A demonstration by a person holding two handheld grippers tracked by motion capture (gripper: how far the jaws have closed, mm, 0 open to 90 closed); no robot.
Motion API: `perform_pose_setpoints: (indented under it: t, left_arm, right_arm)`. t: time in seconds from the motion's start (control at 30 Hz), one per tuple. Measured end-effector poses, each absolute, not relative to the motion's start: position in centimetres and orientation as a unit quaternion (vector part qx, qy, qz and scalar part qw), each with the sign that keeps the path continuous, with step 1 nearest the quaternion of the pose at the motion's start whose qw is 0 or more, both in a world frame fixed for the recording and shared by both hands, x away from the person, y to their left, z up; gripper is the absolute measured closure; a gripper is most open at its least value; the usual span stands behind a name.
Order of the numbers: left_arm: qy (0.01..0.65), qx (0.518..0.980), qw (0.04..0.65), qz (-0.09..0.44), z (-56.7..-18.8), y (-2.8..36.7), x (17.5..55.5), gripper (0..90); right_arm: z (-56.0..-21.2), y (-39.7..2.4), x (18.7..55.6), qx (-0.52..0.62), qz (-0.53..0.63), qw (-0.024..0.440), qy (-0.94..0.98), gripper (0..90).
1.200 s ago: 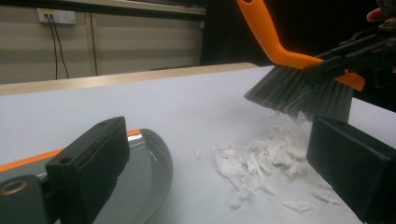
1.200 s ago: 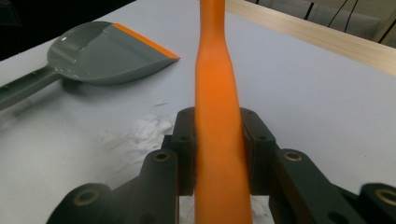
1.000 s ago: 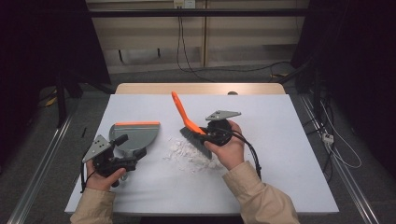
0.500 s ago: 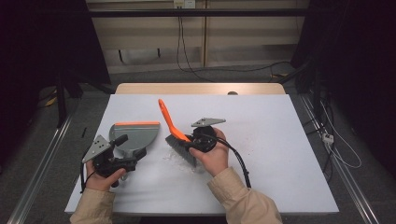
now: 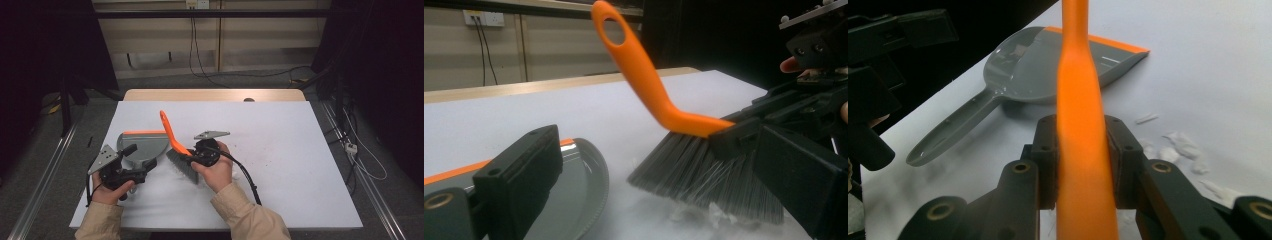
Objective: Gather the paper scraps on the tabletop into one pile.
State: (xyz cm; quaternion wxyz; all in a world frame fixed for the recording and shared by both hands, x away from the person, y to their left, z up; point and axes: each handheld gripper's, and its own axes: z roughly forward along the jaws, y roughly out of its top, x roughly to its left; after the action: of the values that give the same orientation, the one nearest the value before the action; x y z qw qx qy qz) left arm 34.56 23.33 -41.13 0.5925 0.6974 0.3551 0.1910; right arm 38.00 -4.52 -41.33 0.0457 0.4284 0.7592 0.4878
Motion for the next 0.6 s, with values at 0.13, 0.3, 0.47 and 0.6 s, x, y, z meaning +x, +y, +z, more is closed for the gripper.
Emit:
perform_pose_setpoints:
  t: [0.13, 0.3, 0.47, 0.6]
  left_arm:
    - [0.356, 0.697, 0.592, 0.191, -41.2, 23.4, 34.5, 5.5]
    - [0.356, 0.695, 0.594, 0.193, -41.1, 23.6, 34.5, 5.5]
    - [0.358, 0.694, 0.594, 0.195, -41.1, 23.8, 34.4, 5.5]
    - [0.357, 0.695, 0.593, 0.195, -41.1, 23.8, 34.4, 5.5]
  right_arm:
    - [-41.9, -3.8, 38.2, 0.435, 0.490, 0.032, 0.755, 71.8]
    - [-42.8, -3.3, 38.4, 0.445, 0.472, 0.037, 0.760, 71.8]
    - [-42.7, -4.0, 38.7, 0.456, 0.452, 0.050, 0.765, 71.8]
    - [-42.5, -5.2, 38.8, 0.460, 0.443, 0.067, 0.766, 71.8]
